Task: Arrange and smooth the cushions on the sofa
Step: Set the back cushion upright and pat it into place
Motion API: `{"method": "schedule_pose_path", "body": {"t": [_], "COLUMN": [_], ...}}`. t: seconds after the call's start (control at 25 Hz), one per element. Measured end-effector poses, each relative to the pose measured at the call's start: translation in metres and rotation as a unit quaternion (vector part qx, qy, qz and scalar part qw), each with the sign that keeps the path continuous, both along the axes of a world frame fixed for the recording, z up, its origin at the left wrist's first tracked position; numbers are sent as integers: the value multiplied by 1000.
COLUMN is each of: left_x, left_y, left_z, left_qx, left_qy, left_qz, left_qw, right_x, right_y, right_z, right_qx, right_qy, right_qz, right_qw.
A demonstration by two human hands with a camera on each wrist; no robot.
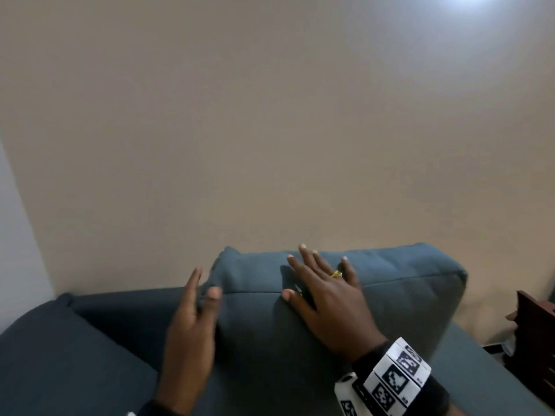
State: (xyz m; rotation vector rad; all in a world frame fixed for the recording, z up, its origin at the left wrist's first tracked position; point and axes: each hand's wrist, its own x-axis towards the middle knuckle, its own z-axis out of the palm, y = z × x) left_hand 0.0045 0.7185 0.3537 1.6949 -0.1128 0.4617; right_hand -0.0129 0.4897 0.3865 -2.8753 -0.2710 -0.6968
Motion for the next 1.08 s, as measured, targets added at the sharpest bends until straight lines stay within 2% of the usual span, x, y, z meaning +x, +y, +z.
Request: {"method": "schedule_pose_path", "body": {"t": [0.12, 0.24, 0.28, 0.32, 0.36, 0.4, 0.44, 0.48, 0.52, 0.56, 0.6, 0.64, 0.68, 0.72, 0.76, 0.8, 0.84, 0.88, 0.92, 0.96, 1.0, 1.04, 1.08], "left_x": [-11, -9, -7, -5, -4, -2, -2, 1, 0, 1, -1, -2, -1, 1, -1, -3, -7, -8, -10, -10, -8, -9, -8], "left_y": [2, 12, 15, 17, 15, 16, 16, 16, 18, 18, 18, 17, 15, 14, 15, 15, 15, 16, 16, 14, 13, 11, 7], "left_z": [-9, -16, -19, -22, -23, -28, -30, -35, -39, -42, -45, -46, -48, -50, -48, -48, -44, -44, -45, -45, -46, -43, -41], "left_qx": [66, 49, 40, 35, 24, -5, -46, -93, -128, -147, -154, -174, -182, -175, -148, -126, -106, -77, -25, 41, 99, 141, 197], "left_qy": [5, 8, 12, 15, 11, 2, -11, -18, -13, -7, 11, 29, 40, 39, 29, 13, 4, 5, 7, 1, -10, -29, -64], "left_qz": [-60, -56, -61, -70, -80, -96, -116, -140, -165, -182, -197, -213, -219, -218, -215, -215, -219, -220, -207, -187, -163, -125, -65], "left_qw": [996, 997, 997, 997, 996, 995, 992, 986, 978, 972, 968, 961, 958, 959, 965, 968, 970, 972, 978, 982, 982, 982, 976], "right_x": [3, 11, 16, 18, 19, 19, 18, 18, 19, 23, 26, 27, 32, 31, 26, 19, 12, 9, 4, 3, 9, 9, 8], "right_y": [48, 61, 64, 66, 67, 75, 86, 98, 113, 123, 122, 116, 104, 96, 94, 93, 96, 100, 100, 91, 76, 65, 53], "right_z": [3, 28, 48, 72, 95, 108, 109, 97, 71, 43, 26, 31, 49, 69, 78, 78, 67, 46, 31, 31, 43, 56, 60], "right_qx": [-90, -113, -85, -29, 47, 122, 167, 140, 54, -86, -176, -188, -121, 1, 86, 100, 25, -79, -146, -152, -102, 11, 77], "right_qy": [61, 144, 118, 41, -84, -187, -233, -239, -187, -67, 66, 126, 81, -34, -102, -114, -69, 20, 126, 160, 97, -31, -82], "right_qz": [22, 47, 74, 95, 122, 139, 133, 127, 133, 122, 109, 98, 91, 81, 56, 39, 50, 73, 85, 83, 77, 69, 33], "right_qw": [994, 982, 987, 994, 988, 965, 949, 952, 972, 986, 976, 969, 985, 996, 989, 988, 996, 994, 978, 972, 987, 997, 993]}}
